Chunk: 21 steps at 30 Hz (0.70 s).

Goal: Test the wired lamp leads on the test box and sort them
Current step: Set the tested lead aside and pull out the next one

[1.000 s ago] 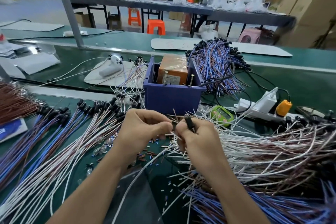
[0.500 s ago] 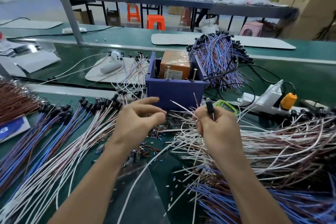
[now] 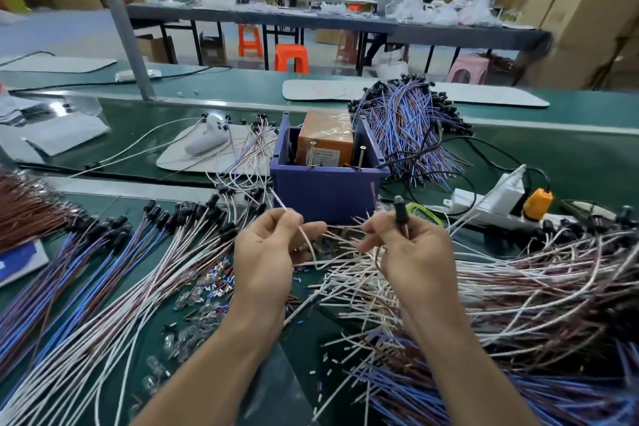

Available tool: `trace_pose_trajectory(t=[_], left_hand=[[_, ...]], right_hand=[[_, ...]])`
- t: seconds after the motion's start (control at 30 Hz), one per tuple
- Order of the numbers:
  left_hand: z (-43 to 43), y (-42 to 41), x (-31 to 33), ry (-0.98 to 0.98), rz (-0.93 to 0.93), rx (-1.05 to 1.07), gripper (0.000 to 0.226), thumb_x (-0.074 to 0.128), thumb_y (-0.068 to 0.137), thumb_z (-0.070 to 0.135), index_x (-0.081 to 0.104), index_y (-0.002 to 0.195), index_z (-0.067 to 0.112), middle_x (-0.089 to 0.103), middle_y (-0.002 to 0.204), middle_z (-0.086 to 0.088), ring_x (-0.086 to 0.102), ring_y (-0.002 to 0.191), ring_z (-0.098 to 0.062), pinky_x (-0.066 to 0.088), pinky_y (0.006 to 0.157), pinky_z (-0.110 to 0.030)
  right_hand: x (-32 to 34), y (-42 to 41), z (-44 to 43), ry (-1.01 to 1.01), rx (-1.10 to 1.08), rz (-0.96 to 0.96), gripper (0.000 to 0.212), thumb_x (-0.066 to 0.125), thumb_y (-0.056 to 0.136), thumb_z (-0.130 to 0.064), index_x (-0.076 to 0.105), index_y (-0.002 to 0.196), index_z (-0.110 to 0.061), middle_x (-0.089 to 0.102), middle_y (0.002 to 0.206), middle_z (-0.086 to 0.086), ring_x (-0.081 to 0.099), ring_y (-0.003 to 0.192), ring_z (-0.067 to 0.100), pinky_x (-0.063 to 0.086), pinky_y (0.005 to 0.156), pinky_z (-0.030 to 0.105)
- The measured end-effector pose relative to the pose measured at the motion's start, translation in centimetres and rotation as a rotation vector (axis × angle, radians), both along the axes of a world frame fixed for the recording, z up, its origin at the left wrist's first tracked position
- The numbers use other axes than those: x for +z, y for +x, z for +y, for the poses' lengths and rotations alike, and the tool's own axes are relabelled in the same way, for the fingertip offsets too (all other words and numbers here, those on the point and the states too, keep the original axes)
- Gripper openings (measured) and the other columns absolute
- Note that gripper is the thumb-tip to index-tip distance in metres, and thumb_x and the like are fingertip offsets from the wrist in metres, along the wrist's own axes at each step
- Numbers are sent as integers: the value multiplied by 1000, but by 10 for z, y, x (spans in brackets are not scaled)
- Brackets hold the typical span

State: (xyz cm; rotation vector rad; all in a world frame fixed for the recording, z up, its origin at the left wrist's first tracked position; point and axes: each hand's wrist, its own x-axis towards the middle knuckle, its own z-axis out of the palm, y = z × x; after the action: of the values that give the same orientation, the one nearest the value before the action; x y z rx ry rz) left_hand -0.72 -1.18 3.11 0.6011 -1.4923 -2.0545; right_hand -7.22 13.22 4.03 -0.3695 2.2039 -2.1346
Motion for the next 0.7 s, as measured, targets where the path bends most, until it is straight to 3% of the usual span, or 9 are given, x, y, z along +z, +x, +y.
trace_pose_trajectory(t=[0.13,0.23,0.33,0.43,0.57,0.63,0.7], left_hand=[[-9,-2,2,-97,1,127,29,54,106,19,72,83,21,66,58,-3,60,53,-15,49,51,-25],[-15,-4,8,-268,-55,214,26,62,102,24,78,83,34,58,53,4,47,47,-11,41,49,-30],[-16,-10,21,-654,-195,348,20,66,96,39,75,79,34,60,50,13,51,43,-5,35,48,-24],[-9,-18,38,-956,-200,458,15,64,96,33,75,86,31,53,57,24,53,57,4,37,59,-25],[-24,-32,38,-854,-254,540,18,61,99,26,78,92,24,58,65,17,57,62,-12,38,64,-26],[-27,-34,28,-760,-239,571,18,63,99,24,78,91,21,60,63,20,59,58,-7,38,53,-13],[-24,-33,16,-698,-198,582,18,66,99,22,76,84,23,58,53,18,62,60,1,40,46,-12]], right_hand=[[8,-11,9,-245,-76,-227,35,63,100,-25,76,71,-11,60,55,6,37,42,9,27,37,18],[17,-16,11,-267,-66,-278,30,63,99,-19,73,77,-2,53,52,3,34,38,6,26,35,16],[32,-27,6,-245,-70,-310,27,65,99,-18,73,81,1,53,51,1,35,38,5,27,35,15],[46,-36,-1,-309,-73,-332,25,59,100,-9,72,81,1,51,54,4,33,39,7,24,37,17],[48,-47,-9,-475,-59,-318,24,48,98,5,71,94,3,54,60,7,36,42,8,25,40,17],[39,-47,-15,-458,-56,-323,22,49,100,6,71,100,0,59,61,8,39,44,9,29,41,17],[26,-45,-22,-458,-60,-326,18,50,101,6,66,100,-2,64,61,8,39,43,8,31,41,17]])
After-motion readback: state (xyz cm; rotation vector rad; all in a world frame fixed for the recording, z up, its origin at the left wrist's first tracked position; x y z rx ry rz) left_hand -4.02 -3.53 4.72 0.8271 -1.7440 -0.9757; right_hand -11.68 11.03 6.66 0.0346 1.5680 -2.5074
